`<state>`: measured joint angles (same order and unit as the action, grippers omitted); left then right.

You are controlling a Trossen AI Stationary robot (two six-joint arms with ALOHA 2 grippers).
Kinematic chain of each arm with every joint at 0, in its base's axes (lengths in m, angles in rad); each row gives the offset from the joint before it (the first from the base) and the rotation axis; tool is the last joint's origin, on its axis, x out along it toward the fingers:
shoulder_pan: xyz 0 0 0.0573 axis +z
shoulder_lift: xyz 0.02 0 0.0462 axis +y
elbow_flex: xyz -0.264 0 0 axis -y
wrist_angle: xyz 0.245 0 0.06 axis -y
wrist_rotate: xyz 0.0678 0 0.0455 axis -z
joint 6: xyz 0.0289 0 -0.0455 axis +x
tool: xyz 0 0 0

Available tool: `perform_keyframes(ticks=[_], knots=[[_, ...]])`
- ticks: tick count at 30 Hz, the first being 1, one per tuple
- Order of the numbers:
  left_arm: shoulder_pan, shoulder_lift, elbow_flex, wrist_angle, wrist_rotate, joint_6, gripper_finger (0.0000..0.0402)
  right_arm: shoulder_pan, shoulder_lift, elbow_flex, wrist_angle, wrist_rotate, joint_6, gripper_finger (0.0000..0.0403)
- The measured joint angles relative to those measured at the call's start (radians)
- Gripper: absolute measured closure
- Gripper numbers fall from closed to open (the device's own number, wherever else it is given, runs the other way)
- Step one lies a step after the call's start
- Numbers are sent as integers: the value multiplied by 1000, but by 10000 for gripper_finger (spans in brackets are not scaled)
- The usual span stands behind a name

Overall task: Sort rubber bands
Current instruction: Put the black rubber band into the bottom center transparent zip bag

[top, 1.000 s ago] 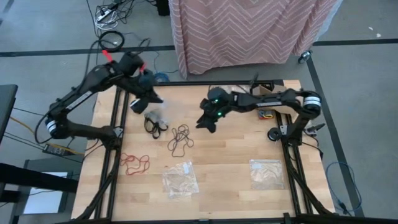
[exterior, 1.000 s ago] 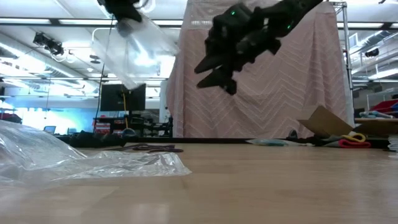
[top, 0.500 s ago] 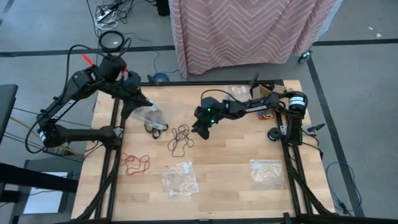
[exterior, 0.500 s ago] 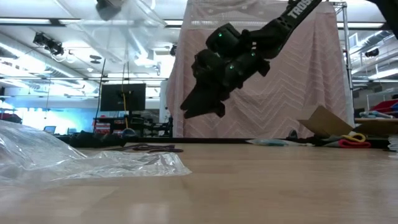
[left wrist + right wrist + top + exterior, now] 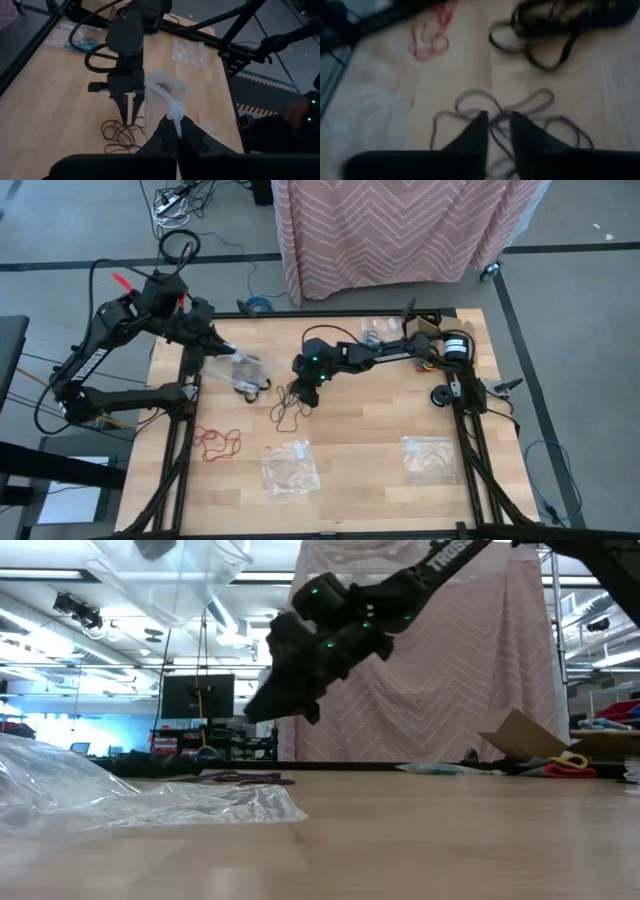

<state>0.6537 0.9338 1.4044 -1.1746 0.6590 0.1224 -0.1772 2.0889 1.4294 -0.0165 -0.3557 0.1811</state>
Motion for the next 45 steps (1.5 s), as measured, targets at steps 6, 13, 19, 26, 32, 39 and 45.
perform_keyframes(ticks=[6, 13, 19, 26, 32, 39, 45], knots=[[0, -4, 0, 3, -4, -21, 401, 3, 73, 98, -52, -14, -37, 393], [0, -19, 0, 16, 29, -25, 401, 6, 114, 108, -42, -59, 10, 402], [0, -38, 0, 68, 42, -63, 401, 8, 120, 108, -123, 8, 25, 403], [0, -43, 0, 65, 29, -71, 401, -19, 120, 96, -269, 51, 28, 403], [0, -45, 0, 65, 18, -71, 401, -35, 105, 103, -533, 45, 25, 403], [0, -45, 0, 65, 7, -47, 401, -27, 14, 89, -954, 263, 20, 403], [0, -45, 0, 66, -1, -22, 401, -42, -141, 88, -1023, 343, 51, 403]])
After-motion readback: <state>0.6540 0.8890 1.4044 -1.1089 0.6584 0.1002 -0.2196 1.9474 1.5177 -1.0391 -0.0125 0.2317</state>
